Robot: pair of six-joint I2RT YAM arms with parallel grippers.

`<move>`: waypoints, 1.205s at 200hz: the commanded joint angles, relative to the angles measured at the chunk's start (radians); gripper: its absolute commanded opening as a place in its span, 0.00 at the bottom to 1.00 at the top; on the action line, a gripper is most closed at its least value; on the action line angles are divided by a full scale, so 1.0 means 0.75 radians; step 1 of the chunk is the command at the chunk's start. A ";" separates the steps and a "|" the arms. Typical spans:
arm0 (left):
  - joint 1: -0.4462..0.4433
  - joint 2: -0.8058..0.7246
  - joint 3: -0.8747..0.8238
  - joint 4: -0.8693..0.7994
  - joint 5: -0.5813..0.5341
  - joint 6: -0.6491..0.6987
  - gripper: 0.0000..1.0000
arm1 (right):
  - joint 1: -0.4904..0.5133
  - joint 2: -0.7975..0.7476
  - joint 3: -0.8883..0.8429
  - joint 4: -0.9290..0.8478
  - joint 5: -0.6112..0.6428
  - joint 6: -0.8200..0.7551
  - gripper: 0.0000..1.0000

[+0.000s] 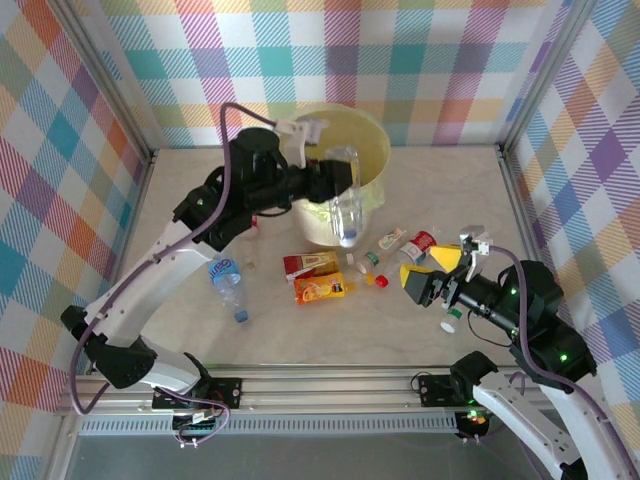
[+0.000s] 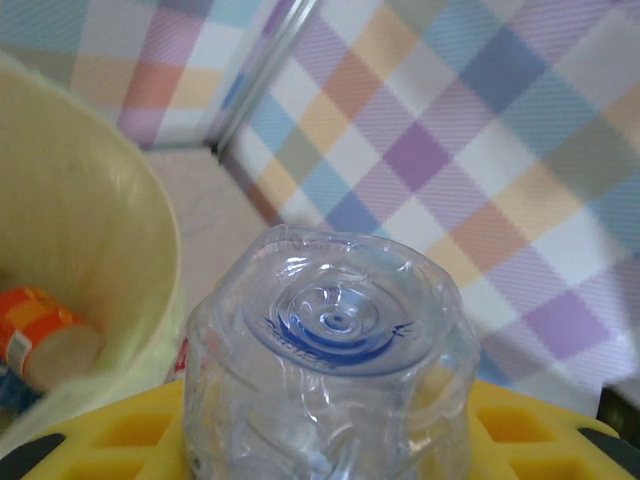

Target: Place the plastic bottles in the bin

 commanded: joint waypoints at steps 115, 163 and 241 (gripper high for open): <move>0.176 0.372 0.336 0.380 -0.092 0.192 0.46 | 0.006 0.022 0.088 0.107 -0.094 -0.028 1.00; 0.177 0.572 0.548 0.154 -0.061 0.372 0.47 | 0.006 0.011 0.100 0.079 -0.068 -0.023 1.00; 0.177 0.872 0.840 -0.224 0.056 0.553 0.47 | 0.006 0.006 0.112 -0.020 -0.014 -0.028 1.00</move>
